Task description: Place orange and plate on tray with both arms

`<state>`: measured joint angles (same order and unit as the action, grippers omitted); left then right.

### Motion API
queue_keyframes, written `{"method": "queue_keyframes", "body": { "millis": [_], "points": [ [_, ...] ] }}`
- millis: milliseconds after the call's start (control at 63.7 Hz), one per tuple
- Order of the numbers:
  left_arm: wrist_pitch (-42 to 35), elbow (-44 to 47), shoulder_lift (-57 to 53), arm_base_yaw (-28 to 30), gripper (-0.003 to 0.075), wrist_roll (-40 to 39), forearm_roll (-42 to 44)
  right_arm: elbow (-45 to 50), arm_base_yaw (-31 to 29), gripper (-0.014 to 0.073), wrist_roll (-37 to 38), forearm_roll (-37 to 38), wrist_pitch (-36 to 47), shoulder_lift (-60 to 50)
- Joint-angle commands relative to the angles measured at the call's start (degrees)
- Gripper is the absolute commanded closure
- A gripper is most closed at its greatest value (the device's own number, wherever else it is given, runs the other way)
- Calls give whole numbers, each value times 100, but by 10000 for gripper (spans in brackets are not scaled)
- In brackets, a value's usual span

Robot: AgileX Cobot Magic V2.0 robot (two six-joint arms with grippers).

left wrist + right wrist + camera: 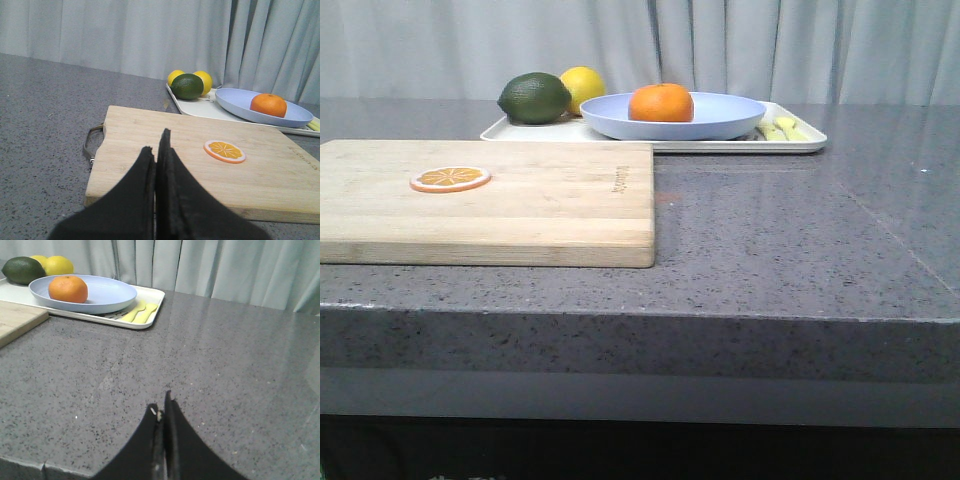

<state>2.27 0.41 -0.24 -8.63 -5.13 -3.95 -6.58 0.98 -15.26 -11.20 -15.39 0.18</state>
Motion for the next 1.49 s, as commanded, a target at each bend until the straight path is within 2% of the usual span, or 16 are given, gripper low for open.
{"method": "queue_keyframes", "body": {
  "millis": [0, 126, 676, 754, 848, 943, 1225, 1477],
  "points": [
    [-461, 155, -116, 6, 740, -58, -49, 270, 1, 659, -2, -102, 867, -79],
    [-461, 155, -106, 6, 740, -58, -49, 690, 1, 659, -2, -156, 1243, -197],
    [-461, 155, -105, 6, 740, -58, -49, 670, 1, 659, 43, -114, 1455, -182],
    [-461, 155, -105, 6, 740, -58, -49, 670, 1, 659, 455, 274, 1539, -182],
    [-461, 155, -105, 6, 740, -58, -49, 670, 1, 659, 1491, 1521, 1713, -188],
    [-461, 155, -105, 6, 740, -58, -49, 670, 1, 659, 2232, 2216, 1762, -188],
    [-461, 155, -105, 6, 740, -58, -49, 670, 1, 659, 2373, 1506, 1615, -188],
    [-461, 155, -105, 6, 740, -58, -49, 670, -162, 659, 2373, 1506, 1621, -188]
  ]
}}
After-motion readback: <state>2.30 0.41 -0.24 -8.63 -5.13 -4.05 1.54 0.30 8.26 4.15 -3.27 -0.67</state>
